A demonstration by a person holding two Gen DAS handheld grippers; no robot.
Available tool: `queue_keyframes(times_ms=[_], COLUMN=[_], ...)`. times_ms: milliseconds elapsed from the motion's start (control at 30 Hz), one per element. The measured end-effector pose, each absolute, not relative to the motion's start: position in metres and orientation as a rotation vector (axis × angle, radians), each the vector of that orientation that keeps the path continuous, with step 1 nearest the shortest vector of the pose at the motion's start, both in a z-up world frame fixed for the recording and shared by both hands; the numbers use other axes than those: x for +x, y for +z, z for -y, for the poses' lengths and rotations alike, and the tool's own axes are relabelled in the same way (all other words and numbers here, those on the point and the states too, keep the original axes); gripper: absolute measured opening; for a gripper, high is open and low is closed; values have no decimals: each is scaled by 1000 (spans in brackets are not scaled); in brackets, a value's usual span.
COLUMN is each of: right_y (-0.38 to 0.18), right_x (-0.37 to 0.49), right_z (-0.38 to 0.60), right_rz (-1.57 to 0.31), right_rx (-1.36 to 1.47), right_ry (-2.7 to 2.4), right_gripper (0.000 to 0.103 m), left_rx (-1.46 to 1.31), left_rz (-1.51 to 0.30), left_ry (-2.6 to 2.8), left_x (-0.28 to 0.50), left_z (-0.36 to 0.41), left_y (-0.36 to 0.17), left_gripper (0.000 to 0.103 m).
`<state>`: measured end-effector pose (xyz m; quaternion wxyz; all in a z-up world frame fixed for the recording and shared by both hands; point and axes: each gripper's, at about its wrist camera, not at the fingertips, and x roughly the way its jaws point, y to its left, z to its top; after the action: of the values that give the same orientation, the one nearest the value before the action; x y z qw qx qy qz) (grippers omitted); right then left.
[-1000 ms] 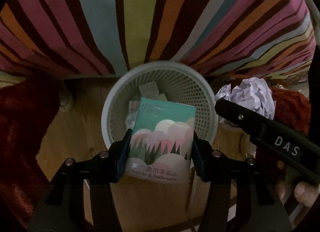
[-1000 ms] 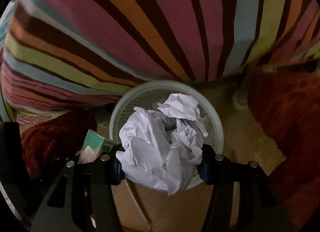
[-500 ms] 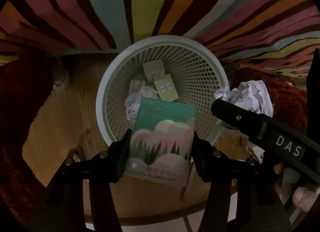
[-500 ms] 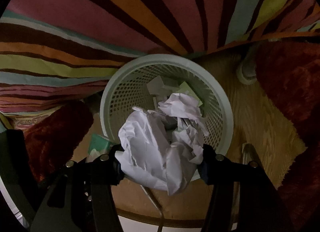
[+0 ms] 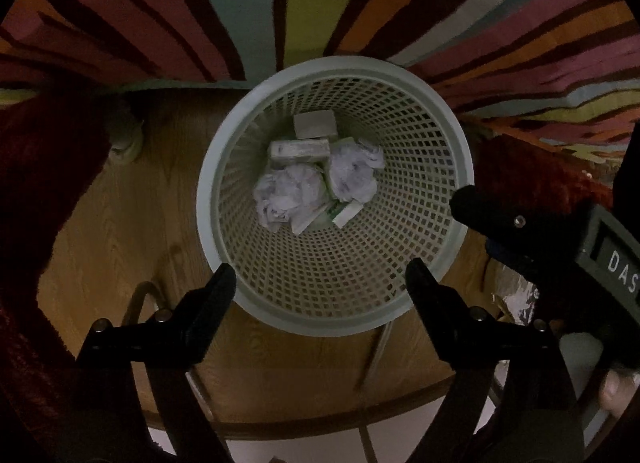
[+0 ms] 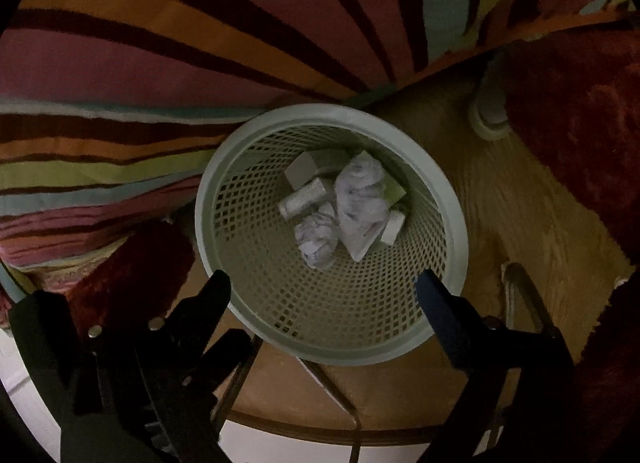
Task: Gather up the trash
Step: 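Open both tools to drop the tissue pack and tissue into the wastebasket, then raise both tools back toward the light-green box and white packet on the bed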
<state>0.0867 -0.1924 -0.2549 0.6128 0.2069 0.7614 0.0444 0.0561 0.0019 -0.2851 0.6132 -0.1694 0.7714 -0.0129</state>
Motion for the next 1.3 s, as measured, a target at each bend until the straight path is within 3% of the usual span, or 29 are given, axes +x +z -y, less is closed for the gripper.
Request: queue_keyframes(times_ms=[233, 467, 967, 1300], right_y=[-255, -218, -50, -1], right_x=[88, 84, 108, 155], right_z=[189, 189, 210, 192], right_rz=[-1744, -1640, -1002, -802], right_rx=[446, 402, 222, 188], right_ry=[91, 140, 200, 201], right_gripper=[90, 90, 90, 90], left_rx=[-397, -334, -206, -211], left_rz=[-1746, -1617, -1151, -1021], left_ry=[-9, -25, -67, -8], left_x=[57, 58, 79, 159], left_z=[-6, -7, -31, -65], left_y=[-278, -240, -104, -55], left_gripper=[84, 84, 84, 84])
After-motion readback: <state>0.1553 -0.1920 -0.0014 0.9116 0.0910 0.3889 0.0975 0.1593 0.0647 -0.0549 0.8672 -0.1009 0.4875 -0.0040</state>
